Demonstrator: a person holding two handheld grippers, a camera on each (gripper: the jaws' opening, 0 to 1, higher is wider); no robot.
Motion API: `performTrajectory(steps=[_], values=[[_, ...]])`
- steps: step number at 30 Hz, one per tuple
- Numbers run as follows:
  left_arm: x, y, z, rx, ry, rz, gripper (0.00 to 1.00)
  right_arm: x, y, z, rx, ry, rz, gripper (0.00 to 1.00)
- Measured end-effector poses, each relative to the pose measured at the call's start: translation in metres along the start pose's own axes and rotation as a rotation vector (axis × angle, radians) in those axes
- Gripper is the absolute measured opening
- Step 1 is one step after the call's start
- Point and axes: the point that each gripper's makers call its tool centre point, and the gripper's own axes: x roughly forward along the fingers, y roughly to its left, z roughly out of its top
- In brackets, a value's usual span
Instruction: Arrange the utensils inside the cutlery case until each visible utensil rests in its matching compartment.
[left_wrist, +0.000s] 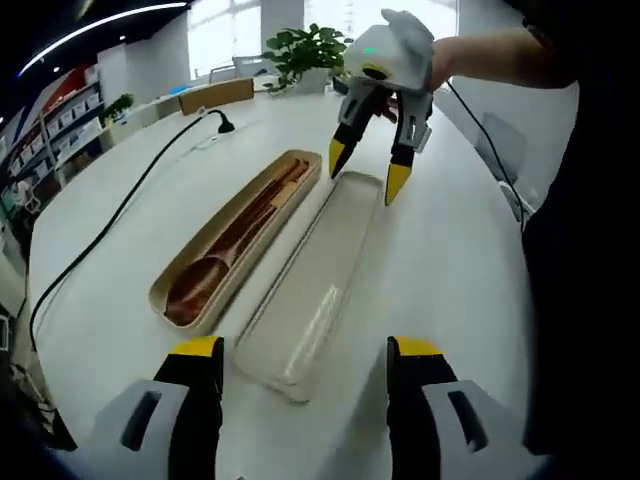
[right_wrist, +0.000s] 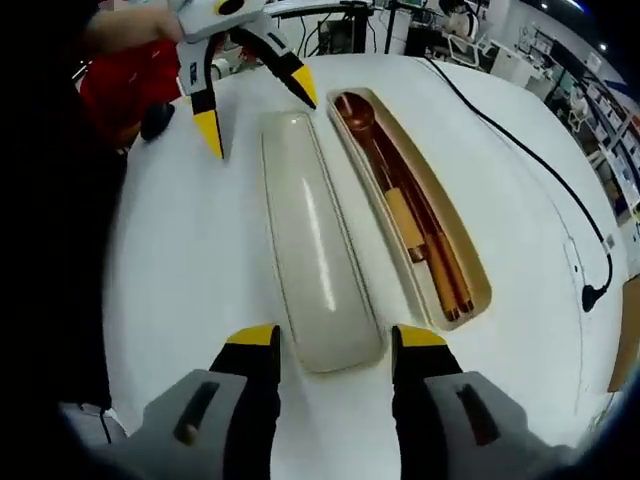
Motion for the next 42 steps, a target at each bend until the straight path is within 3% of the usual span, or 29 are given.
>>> performTrajectory(steps=[5,10,26,31,42], values=[[0.004,0.004,-0.002,0.025,0.026,-0.009,0.62,0.001,-0.002,0.003,-0.002,-0.025,0.001,0.39],[-0.003,0.001,0.0,0.047,0.041,-0.027,0.43,0.004,0.01,0.009,-0.056,0.006,0.015,0.37],[0.002,0.0,0.0,0.087,0.168,-0.041,0.41,0.009,0.011,0.012,-0.1,0.17,0.031,0.36],[0.006,-0.004,0.002,0.097,0.208,-0.042,0.4,0.009,0.011,0.012,-0.117,0.195,0.04,0.37],[0.008,-0.008,0.004,0.1,0.216,-0.043,0.4,0.011,0.012,0.012,-0.121,0.256,0.034,0.36]])
